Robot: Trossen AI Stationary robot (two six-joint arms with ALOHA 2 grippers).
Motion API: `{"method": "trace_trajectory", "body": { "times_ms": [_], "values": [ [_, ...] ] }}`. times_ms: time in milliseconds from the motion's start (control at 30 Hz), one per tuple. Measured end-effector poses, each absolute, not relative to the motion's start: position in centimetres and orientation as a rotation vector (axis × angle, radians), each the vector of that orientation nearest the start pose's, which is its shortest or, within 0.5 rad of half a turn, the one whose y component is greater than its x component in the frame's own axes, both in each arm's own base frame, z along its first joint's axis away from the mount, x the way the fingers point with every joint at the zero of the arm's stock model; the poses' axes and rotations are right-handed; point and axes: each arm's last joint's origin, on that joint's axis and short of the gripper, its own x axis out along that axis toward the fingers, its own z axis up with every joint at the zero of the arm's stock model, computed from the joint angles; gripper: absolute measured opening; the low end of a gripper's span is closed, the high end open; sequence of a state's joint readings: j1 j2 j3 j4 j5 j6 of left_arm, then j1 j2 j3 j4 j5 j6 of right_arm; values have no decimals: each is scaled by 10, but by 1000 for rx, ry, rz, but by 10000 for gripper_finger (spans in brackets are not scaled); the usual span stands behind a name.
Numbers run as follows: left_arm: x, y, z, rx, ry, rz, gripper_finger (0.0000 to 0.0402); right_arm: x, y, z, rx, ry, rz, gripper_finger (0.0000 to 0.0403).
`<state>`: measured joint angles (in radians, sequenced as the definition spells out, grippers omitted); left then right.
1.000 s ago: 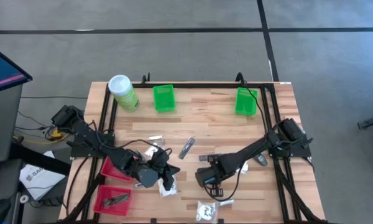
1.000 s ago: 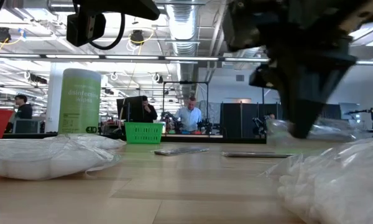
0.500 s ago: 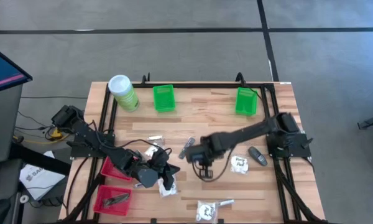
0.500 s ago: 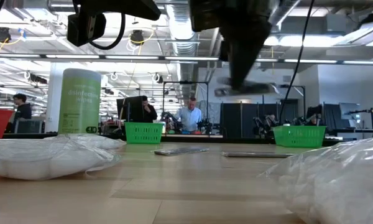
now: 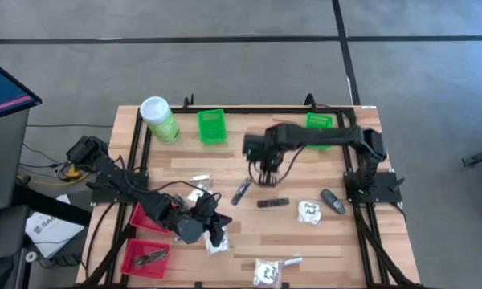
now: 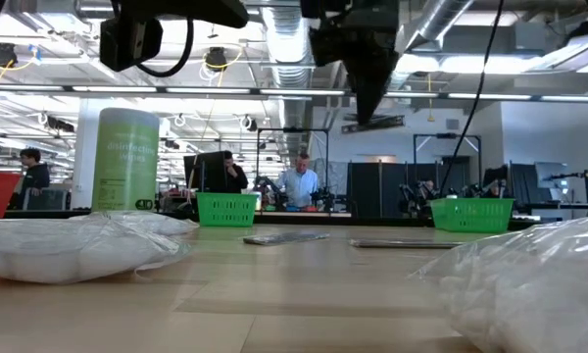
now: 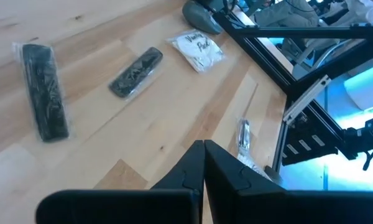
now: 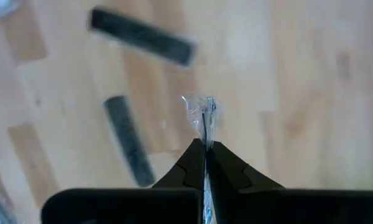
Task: Pick & Place Travel size toiletries
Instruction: Put the silver nail cutter into the top right green basket
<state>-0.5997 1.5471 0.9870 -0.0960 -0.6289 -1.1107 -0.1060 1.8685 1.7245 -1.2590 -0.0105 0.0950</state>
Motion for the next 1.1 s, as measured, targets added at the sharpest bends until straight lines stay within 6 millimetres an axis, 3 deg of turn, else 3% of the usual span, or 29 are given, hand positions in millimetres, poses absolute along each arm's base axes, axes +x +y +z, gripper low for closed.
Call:
{"method": "trace_trajectory", "body": {
  "times_ms": [167,333,433,667,833,1100],
  "values": [
    [270,-179,236,-677,438,285,1,341,-85,308,241,1323,-254,0],
    [244,-185,268,-574,288,289,1,319,-121,329,299,1216,-354,0],
    [230,-173,294,-536,198,311,1,306,-137,341,325,1150,-409,0],
    [214,-120,342,-536,50,397,1,281,-170,359,374,1022,-500,0],
    [213,-87,355,-495,12,468,1,269,-193,355,388,992,-508,0],
    [225,-62,352,-481,24,536,1,239,-232,297,613,1004,-519,0]
  ]
}}
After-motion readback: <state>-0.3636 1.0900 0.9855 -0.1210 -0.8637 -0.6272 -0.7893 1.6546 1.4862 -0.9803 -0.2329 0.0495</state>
